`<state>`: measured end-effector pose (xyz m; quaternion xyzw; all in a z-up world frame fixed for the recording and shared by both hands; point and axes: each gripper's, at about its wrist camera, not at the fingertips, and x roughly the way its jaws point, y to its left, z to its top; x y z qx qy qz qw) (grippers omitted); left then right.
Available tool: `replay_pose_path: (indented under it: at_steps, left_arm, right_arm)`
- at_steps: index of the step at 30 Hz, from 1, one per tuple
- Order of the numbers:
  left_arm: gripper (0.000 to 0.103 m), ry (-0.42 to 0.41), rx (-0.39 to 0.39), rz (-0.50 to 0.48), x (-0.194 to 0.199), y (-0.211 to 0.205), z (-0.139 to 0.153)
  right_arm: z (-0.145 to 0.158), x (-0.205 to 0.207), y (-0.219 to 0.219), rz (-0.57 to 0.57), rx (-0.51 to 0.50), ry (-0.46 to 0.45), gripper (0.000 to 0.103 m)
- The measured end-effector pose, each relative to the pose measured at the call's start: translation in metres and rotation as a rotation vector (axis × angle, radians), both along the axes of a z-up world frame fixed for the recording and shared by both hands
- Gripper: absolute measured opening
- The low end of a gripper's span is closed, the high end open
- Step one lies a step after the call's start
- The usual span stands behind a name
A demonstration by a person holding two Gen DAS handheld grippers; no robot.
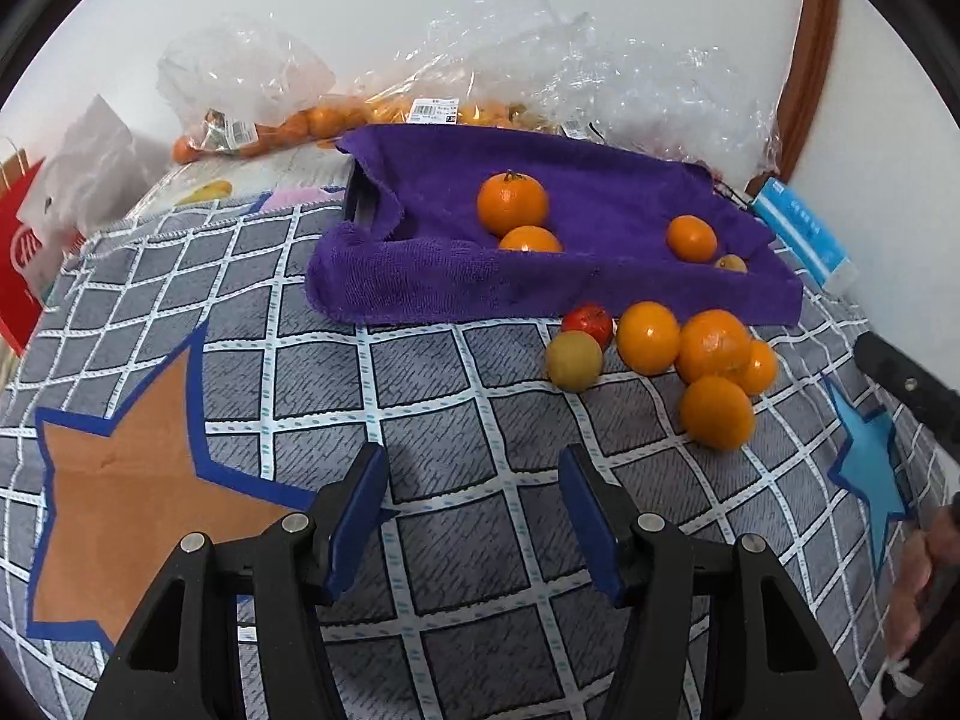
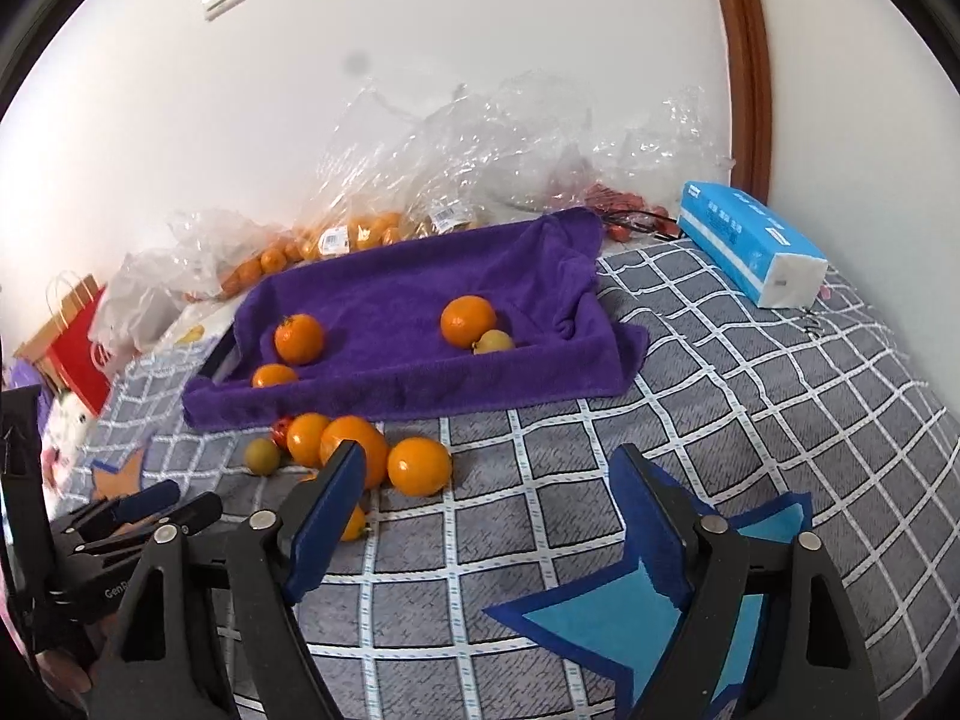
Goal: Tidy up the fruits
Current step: 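Grasp a large orange on the bedspread with the right gripper while the left gripper approaches a small brownish fruit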
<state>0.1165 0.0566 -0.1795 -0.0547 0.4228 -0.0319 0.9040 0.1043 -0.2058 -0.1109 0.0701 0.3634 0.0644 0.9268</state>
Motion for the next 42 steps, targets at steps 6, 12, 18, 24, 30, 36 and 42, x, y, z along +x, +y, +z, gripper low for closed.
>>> replay_pose_path:
  at_steps: [6, 12, 18, 24, 30, 36, 42]
  left_arm:
    - [0.056, -0.003, -0.055, 0.006, 0.004, 0.009, -0.003]
    - [0.057, -0.012, -0.113, 0.006, 0.003, 0.016, -0.003]
    - [0.057, -0.029, -0.222, 0.008, 0.001, 0.029, -0.005]
    - [0.056, -0.039, -0.265, 0.008, -0.001, 0.033, -0.006]
    - [0.056, -0.039, -0.271, 0.003, -0.002, 0.033, -0.005]
    - [0.056, -0.039, -0.283, 0.003, -0.002, 0.034, -0.006]
    - [0.056, -0.039, -0.285, 0.003, -0.002, 0.035, -0.006]
  right_arm:
    - [-0.015, 0.018, 0.003, 0.056, 0.081, 0.077, 0.065]
    - [-0.026, 0.027, 0.023, 0.147, 0.079, 0.104, 0.051]
    - [-0.038, 0.036, 0.035, 0.169, 0.042, 0.131, 0.044]
    - [-0.041, 0.038, 0.038, 0.17, 0.025, 0.135, 0.031]
    - [-0.034, 0.025, 0.025, 0.149, -0.013, 0.11, 0.029]
    - [-0.039, 0.027, 0.03, 0.18, -0.017, 0.113, 0.032]
    - [-0.048, 0.04, 0.039, 0.199, -0.007, 0.154, 0.034]
